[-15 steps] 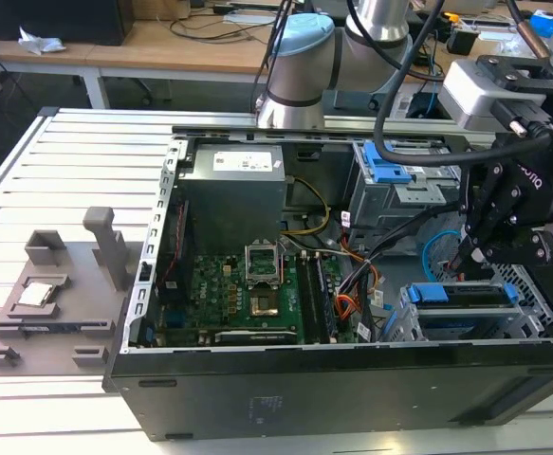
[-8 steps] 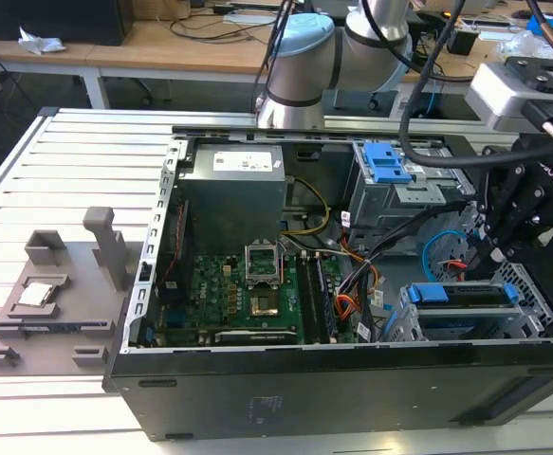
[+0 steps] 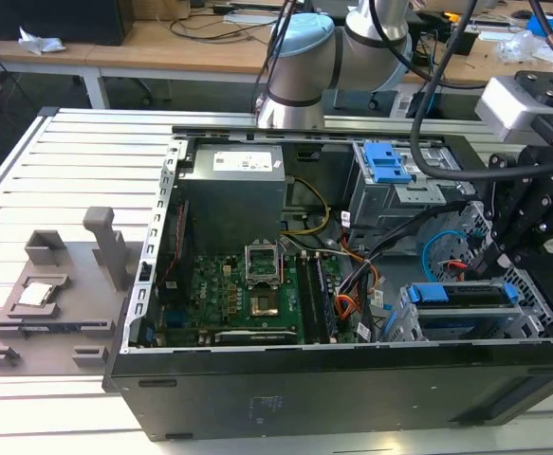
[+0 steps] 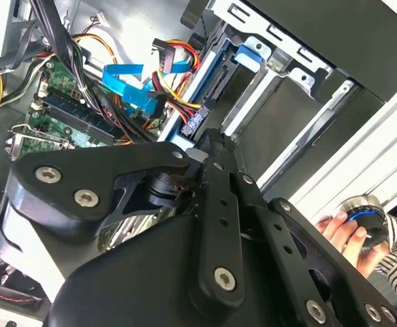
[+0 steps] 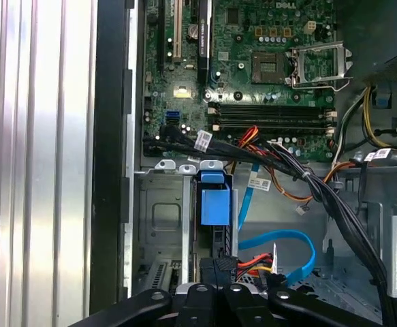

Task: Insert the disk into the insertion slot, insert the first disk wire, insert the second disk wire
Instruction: 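Insert the disk into the insertion slot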

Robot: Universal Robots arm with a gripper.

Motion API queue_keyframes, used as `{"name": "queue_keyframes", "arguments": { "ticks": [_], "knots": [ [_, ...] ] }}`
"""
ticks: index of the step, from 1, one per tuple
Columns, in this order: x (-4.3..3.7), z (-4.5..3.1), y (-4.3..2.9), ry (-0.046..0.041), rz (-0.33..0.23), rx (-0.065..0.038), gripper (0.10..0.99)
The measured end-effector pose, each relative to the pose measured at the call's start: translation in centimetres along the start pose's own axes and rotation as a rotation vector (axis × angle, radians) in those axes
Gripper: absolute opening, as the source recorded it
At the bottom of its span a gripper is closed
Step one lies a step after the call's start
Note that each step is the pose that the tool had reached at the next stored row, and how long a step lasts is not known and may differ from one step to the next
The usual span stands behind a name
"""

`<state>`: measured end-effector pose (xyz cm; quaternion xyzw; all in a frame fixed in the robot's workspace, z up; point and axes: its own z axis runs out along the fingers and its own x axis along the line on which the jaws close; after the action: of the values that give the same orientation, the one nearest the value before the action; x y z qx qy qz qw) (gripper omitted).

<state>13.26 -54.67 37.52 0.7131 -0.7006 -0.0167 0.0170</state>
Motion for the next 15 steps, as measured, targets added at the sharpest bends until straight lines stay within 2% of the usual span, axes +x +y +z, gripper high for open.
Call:
{"name": "queue_keyframes", "arguments": {
  "ticks": [4,7,15],
  "knots": [
    [0.0,0.8,-0.2,0.0,0.0,0.0,0.106],
    [0.0,1.08,-0.27,0.0001,0.0,0.0,0.106],
    [0.0,1.12,-0.31,0.0001,0.0,0.0,0.106]
  ]
}}
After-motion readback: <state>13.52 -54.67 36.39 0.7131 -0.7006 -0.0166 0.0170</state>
